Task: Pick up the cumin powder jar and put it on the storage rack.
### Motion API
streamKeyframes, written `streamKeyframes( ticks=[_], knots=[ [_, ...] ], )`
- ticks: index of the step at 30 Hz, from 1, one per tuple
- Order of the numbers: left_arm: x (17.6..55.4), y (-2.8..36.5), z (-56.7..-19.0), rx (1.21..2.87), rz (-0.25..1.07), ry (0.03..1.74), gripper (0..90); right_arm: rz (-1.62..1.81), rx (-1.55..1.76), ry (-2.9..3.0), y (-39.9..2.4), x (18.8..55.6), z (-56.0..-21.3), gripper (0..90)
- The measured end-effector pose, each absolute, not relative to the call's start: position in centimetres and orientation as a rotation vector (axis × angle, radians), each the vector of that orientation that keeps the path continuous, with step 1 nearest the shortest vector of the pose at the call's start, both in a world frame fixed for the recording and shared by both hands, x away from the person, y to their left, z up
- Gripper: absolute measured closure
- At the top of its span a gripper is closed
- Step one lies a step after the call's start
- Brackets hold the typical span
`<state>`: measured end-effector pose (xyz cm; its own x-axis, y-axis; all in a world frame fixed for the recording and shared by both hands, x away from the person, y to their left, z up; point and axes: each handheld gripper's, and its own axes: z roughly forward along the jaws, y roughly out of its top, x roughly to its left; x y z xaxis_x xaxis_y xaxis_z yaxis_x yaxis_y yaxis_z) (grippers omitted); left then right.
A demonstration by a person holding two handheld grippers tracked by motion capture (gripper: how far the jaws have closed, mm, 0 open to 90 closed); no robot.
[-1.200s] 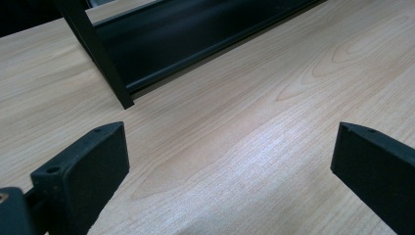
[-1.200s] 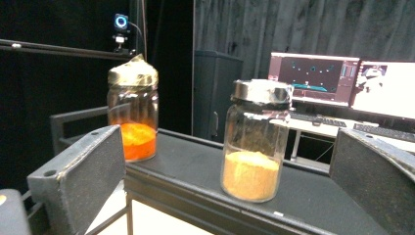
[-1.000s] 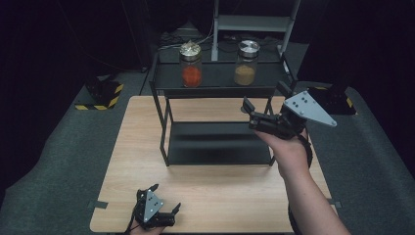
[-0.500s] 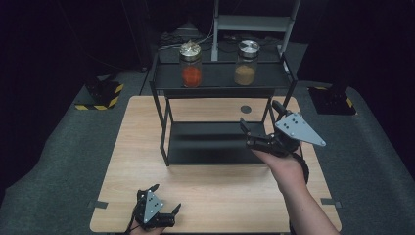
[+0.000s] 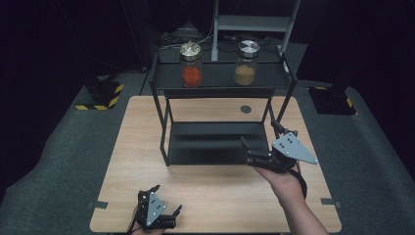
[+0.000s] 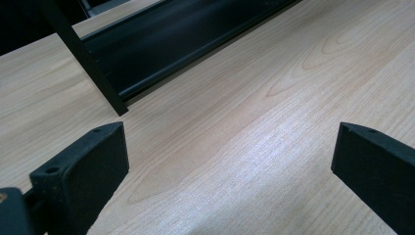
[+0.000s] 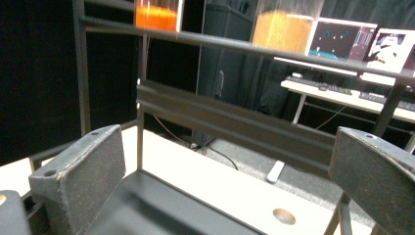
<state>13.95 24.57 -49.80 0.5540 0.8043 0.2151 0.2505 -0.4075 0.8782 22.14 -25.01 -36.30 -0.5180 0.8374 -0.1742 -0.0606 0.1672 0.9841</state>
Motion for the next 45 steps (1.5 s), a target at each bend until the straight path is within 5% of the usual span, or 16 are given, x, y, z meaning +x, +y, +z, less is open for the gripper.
streamKeyframes(
  ticks=[31,45],
  knots=[
    [13.8,24.2,-49.8,1.944,0.838,0.854,0.9,1.222,0.910,1.868,-28.0,19.7,-47.9,0.0],
    [13.6,24.0,-49.8,1.952,0.853,0.849,0.9,1.144,0.925,1.943,-27.9,19.1,-49.7,0.0]
  ],
)
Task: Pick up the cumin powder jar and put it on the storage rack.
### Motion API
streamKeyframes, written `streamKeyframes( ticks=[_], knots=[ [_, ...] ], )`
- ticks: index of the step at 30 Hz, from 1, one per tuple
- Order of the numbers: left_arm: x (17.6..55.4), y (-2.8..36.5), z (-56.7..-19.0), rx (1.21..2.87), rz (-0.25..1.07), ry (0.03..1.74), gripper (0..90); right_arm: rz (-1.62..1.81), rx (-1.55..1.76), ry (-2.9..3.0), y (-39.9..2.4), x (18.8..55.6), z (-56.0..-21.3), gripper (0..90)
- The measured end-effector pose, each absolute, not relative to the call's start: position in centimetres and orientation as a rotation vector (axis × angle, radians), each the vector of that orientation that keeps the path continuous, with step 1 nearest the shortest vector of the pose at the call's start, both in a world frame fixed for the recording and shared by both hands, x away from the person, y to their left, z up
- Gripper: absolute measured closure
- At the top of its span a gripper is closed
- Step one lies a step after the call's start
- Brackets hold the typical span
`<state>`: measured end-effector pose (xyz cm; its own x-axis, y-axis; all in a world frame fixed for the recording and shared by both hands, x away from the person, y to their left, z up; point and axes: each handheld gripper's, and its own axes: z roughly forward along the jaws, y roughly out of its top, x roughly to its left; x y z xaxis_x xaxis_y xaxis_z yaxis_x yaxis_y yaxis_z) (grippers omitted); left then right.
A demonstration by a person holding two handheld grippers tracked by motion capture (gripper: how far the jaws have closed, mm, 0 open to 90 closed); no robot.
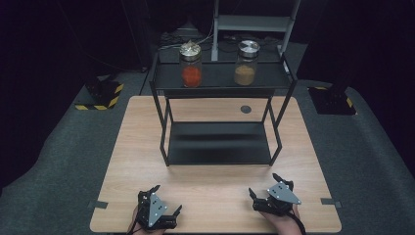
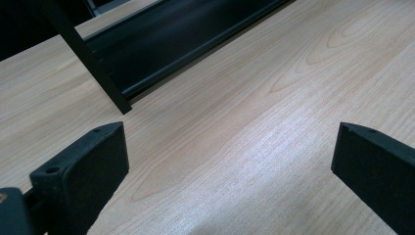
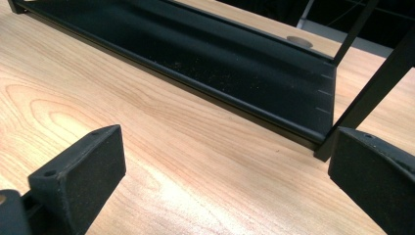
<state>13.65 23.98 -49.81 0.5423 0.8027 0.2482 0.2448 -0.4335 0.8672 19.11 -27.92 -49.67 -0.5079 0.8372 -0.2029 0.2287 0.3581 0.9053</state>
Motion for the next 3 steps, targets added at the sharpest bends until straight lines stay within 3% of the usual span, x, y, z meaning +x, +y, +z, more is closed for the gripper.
streamKeyframes(
  ticks=[3],
  knots=[
    [13.72,23.99,-49.75,1.955,0.848,0.852,0.9,1.141,0.924,1.946,-27.91,19.14,-49.64,0.0]
  ],
)
